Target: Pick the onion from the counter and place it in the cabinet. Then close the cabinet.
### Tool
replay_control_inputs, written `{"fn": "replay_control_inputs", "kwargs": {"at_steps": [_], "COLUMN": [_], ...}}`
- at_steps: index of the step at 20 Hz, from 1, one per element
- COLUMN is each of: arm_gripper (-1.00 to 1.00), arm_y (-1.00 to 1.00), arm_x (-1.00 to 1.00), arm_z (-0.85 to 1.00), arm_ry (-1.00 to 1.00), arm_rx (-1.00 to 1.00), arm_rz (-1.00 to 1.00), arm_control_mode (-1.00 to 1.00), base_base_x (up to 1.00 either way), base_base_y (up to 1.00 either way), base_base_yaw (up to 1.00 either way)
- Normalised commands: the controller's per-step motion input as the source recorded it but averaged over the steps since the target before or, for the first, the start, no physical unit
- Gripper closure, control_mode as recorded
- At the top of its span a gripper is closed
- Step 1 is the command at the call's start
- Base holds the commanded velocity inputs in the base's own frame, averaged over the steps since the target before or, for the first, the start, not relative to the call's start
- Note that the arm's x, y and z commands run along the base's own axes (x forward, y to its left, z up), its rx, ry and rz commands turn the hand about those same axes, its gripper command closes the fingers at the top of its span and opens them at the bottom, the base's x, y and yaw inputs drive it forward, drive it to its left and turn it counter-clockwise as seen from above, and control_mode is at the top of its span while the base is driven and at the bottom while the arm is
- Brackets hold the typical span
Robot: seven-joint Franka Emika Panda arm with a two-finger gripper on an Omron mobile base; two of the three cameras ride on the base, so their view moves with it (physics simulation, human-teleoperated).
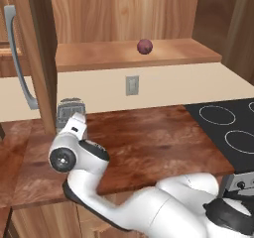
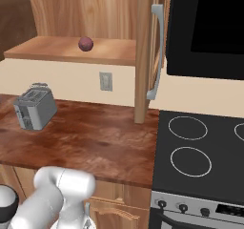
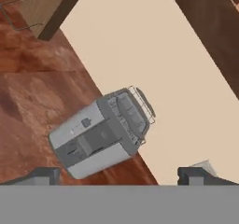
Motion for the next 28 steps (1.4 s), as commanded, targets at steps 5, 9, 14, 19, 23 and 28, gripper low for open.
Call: {"fn": "replay_control_inputs", "kwargs": {"at_steps": [5, 9, 14, 19, 23, 28], "arm_gripper": [-1.00, -1.00, -1.00, -1.00, -1.00, -1.00], "arm_y": [1.00, 1.00, 0.92, 0.52, -0.06, -0.63], "arm_x": [0.00, -0.11, -0.29, -0.17, 0.00, 0.00], "arm_z": [-0.25, -0.20, 0.06, 0.70, 1.00, 0.96], "arm_ry": [0.00, -0.01, -0.12, -0.14, -0.09, 0.00], "arm_rx": [-0.27, -0.24, -0.27, -0.26, -0.14, 0.00], "arm_rz": [0.00, 0.00, 0.00, -0.04, -0.07, -0.09], "arm_control_mode": [-1.00, -1.00, -1.00, -1.00, -1.00, -1.00], "base_base_x": [0.00, 0.00, 0.00, 0.00, 0.00, 0.00], "base_base_y": [0.00, 0.00, 0.00, 0.00, 0.00, 0.00], "base_base_yaw": [0.00, 0.00, 0.00, 0.00, 0.00, 0.00]}}
